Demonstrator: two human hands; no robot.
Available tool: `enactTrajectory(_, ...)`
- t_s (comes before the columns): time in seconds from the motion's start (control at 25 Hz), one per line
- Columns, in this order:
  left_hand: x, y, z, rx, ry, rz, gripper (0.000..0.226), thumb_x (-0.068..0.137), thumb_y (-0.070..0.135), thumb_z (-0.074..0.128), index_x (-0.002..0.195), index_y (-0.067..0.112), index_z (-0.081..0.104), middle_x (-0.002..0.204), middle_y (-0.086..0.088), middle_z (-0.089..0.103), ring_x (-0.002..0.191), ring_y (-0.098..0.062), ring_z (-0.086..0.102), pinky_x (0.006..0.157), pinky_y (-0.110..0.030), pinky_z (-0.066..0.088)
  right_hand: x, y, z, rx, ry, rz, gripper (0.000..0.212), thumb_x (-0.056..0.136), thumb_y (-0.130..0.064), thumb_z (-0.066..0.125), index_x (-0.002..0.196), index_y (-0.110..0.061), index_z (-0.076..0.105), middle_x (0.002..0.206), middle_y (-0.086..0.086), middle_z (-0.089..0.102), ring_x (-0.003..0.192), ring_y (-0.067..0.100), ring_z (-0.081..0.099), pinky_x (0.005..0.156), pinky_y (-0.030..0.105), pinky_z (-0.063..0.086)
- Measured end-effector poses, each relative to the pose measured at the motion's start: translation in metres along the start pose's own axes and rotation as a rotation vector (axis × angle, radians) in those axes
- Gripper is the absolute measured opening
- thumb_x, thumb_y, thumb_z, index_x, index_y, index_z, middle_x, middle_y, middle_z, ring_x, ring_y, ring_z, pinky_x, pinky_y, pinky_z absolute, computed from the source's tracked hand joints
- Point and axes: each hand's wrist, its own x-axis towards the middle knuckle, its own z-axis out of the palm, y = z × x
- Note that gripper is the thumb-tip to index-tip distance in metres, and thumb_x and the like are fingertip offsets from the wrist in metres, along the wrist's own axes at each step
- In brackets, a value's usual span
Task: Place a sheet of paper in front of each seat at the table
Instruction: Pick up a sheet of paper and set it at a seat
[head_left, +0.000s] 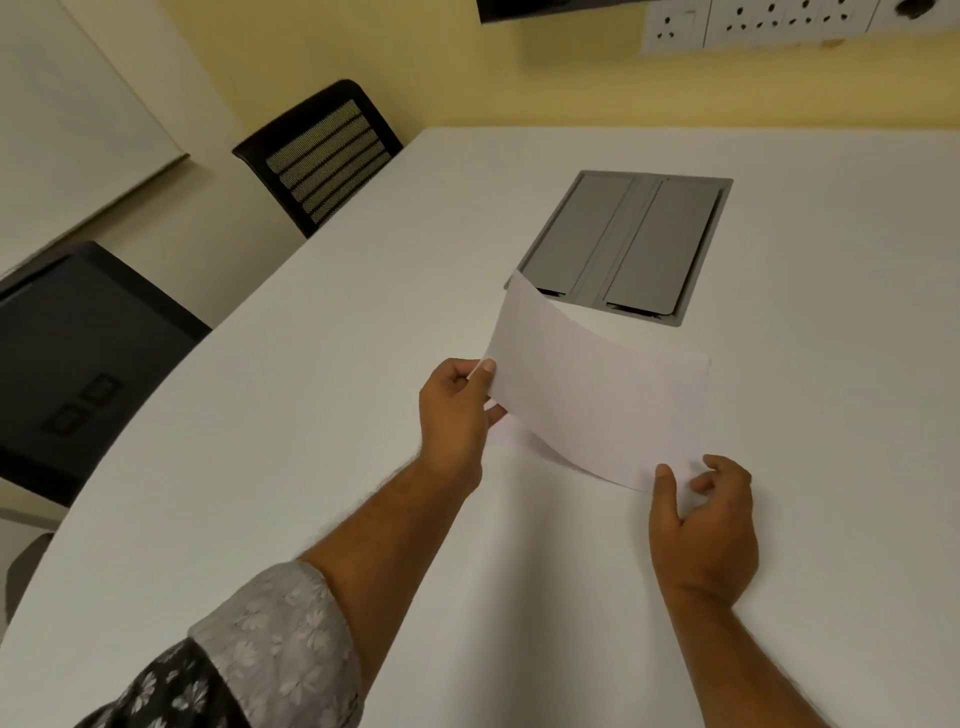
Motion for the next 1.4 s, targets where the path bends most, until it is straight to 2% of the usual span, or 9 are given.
enactTrajectory(0.12,-0.027,0.040,-0.008,0.087,-0.153,0.164,0.014,0.104,0.019,0.061,0.094,0.009,0.062,0.101,-0.010,0.078,0.097,-0.024,0.077,0.082,-0.037,0.065,0.001,0.006,-0.005,0.118,-0.070,-0.003,0.046,0.086,-0.040,0.078,0.121,-0.025,0.052,0.097,-0.006,0.059,0.070,0.017,0.061,0.055,0.025,0.044)
enactTrajectory(0.2,-0.055,0.071,-0.020,0.129,-0.238,0.253,0.016,0.105,0.021,0.059,0.093,0.011,0.058,0.099,-0.008,0.076,0.096,-0.021,0.076,0.078,-0.031,0.064,0.000,0.005,-0.017,0.283,-0.195,0.121,0.046,0.088,-0.031,0.080,0.125,-0.028,0.052,0.110,-0.003,0.063,0.092,0.025,0.067,0.075,0.041,0.057)
enactTrajectory(0.36,-0.120,0.127,-0.053,0.173,-0.304,0.320,0.015,0.105,0.019,0.059,0.092,0.012,0.058,0.092,-0.004,0.075,0.090,-0.019,0.075,0.071,-0.029,0.062,-0.032,-0.047,-0.056,0.695,-0.319,0.516,0.059,0.093,-0.025,0.077,0.145,-0.025,0.049,0.148,0.000,0.052,0.134,0.021,0.053,0.115,0.045,0.042)
enactTrajectory(0.56,-0.188,0.186,-0.126,0.267,-0.376,0.414,0.011,0.098,0.028,0.066,0.096,0.018,0.070,0.090,-0.004,0.074,0.081,-0.018,0.073,0.068,-0.033,0.064,-0.102,-0.116,-0.110,0.771,-0.555,0.352,0.080,0.085,-0.012,0.083,0.150,-0.040,0.046,0.147,-0.034,0.050,0.137,-0.012,0.043,0.111,0.030,0.032)
enactTrajectory(0.76,-0.211,0.230,-0.218,0.316,-0.235,0.440,0.012,0.096,0.035,0.067,0.099,0.027,0.075,0.096,0.002,0.077,0.085,-0.017,0.074,0.072,-0.032,0.064,-0.183,-0.179,-0.136,0.800,-0.817,0.262,0.040,0.079,0.006,0.074,0.117,0.006,0.063,0.111,0.020,0.078,0.108,0.033,0.072,0.085,0.026,0.059)
enactTrajectory(0.92,-0.221,0.251,-0.310,0.256,-0.113,0.402,0.011,0.101,0.033,0.064,0.098,0.032,0.074,0.097,0.002,0.077,0.088,-0.019,0.075,0.072,-0.032,0.064,-0.271,-0.238,-0.144,0.785,-0.911,0.269,0.027,0.096,0.002,0.063,0.122,-0.006,0.066,0.114,0.014,0.079,0.106,0.031,0.076,0.082,0.034,0.064)
enactTrajectory(1.16,-0.228,0.244,-0.483,-0.042,-0.160,-0.063,0.036,0.100,0.055,0.054,0.120,0.030,0.071,0.110,-0.001,0.080,0.100,-0.027,0.079,0.085,-0.046,0.064,-0.404,-0.331,-0.117,0.719,-0.665,0.189,0.019,0.101,-0.006,0.063,0.116,-0.014,0.071,0.105,0.012,0.081,0.096,0.032,0.078,0.089,0.047,0.060)
enactTrajectory(1.28,-0.240,0.206,-0.570,0.117,-0.176,-0.071,0.026,0.097,0.045,0.066,0.119,0.033,0.071,0.105,0.009,0.080,0.097,-0.018,0.079,0.077,-0.035,0.063,-0.462,-0.371,-0.094,0.694,-0.584,0.200,0.019,0.102,-0.011,0.063,0.112,-0.024,0.074,0.106,0.006,0.081,0.097,0.030,0.078,0.091,0.050,0.059)
enactTrajectory(1.4,-0.248,0.169,-0.622,0.159,-0.235,-0.087,0.026,0.096,0.025,0.073,0.121,0.028,0.068,0.108,0.004,0.080,0.099,-0.021,0.078,0.082,-0.043,0.065,-0.497,-0.401,-0.072,0.658,-0.543,0.230,0.018,0.104,-0.015,0.062,0.109,-0.029,0.072,0.105,0.003,0.081,0.096,0.028,0.078,0.089,0.051,0.061)
